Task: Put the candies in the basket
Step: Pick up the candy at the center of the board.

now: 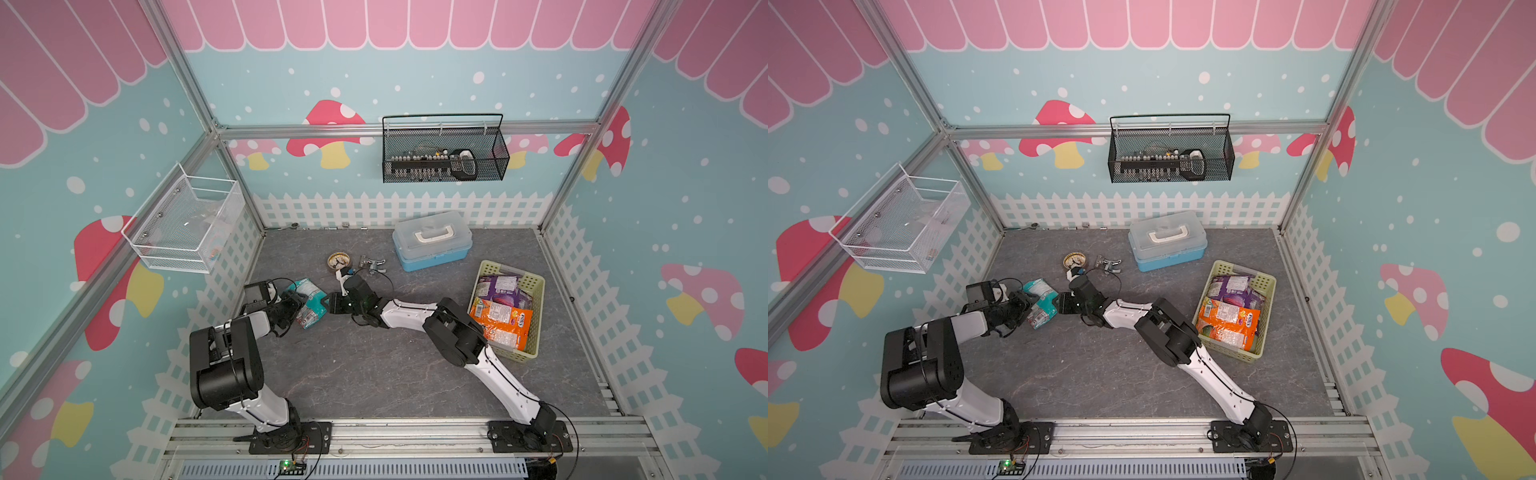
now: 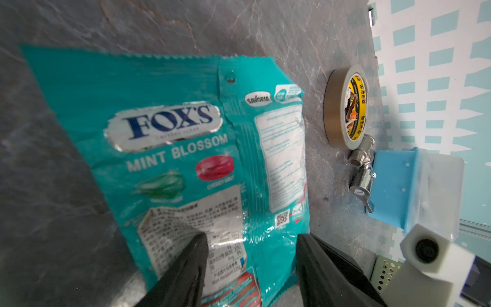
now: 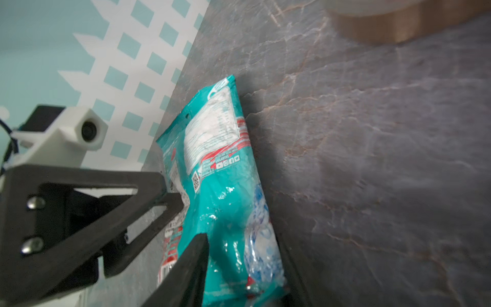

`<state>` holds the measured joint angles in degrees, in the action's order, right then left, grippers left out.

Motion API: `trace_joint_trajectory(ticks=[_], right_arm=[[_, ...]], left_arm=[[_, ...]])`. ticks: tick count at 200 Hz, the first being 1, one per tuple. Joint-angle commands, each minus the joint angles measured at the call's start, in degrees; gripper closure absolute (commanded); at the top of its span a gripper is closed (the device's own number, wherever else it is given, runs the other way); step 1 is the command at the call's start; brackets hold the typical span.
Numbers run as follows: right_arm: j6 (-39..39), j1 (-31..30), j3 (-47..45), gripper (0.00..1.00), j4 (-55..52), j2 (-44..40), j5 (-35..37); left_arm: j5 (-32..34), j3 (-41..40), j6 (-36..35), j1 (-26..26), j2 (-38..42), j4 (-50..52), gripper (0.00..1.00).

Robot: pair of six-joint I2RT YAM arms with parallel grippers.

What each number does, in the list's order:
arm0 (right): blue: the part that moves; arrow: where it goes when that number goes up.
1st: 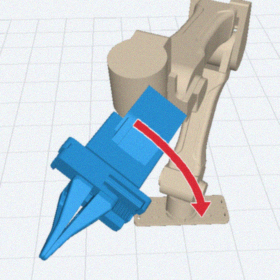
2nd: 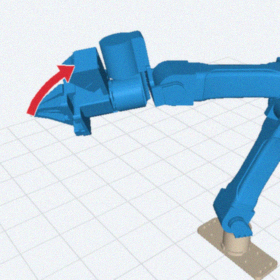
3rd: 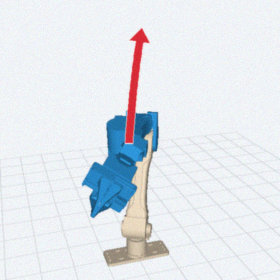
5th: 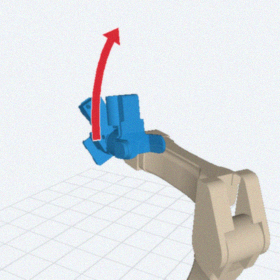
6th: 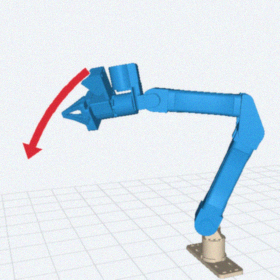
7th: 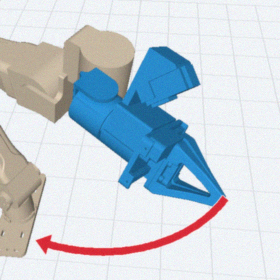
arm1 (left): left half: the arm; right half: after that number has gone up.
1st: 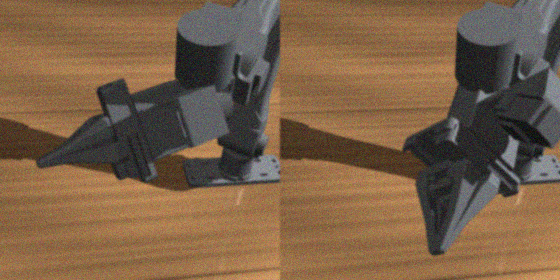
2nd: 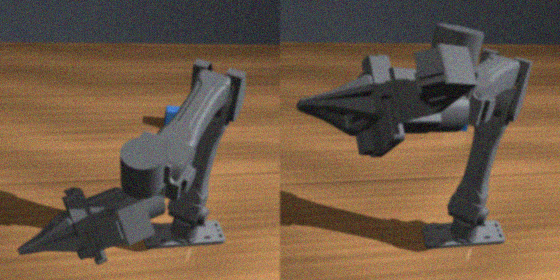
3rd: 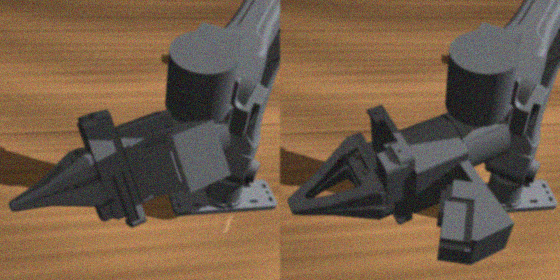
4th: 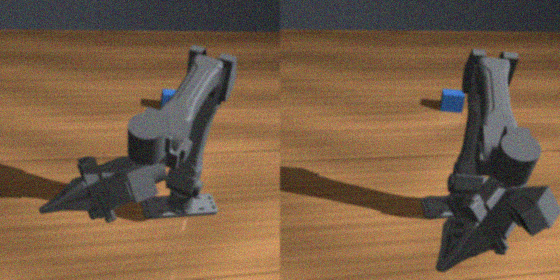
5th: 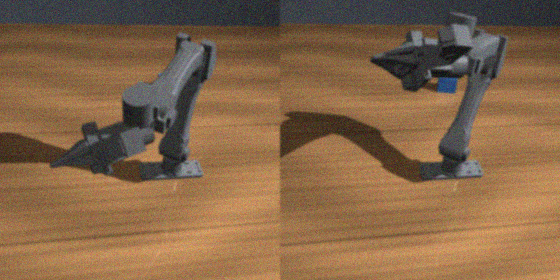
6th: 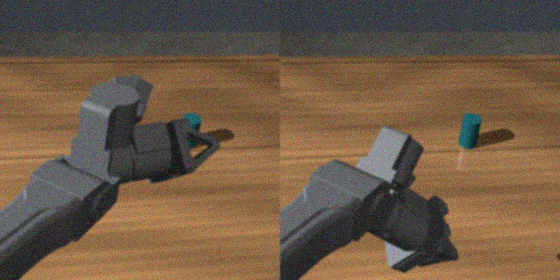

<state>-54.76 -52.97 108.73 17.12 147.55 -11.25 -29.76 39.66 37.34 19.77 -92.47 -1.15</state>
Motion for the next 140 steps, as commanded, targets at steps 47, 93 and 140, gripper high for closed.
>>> trace_joint_trajectory(ticks=[47,93,140], right_arm=[[6.4,0.3,-7.7,1.0,9.1,-8.1,-1.7],[8.6,1.7,-23.9,1.0,14.3,-23.2,-1.5],[5.8,4.8,-38.4,1.0,14.8,-38.3,-3.7]], left_arm=[[1.0,-3.1,1.0,-1.4,2.1,9.4,0.36],[-3.8,0.3,-5.2,-1.5,10.2,11.7,0.27],[-5.8,4.0,-13.8,-4.6,16.3,16.3,0.01]])
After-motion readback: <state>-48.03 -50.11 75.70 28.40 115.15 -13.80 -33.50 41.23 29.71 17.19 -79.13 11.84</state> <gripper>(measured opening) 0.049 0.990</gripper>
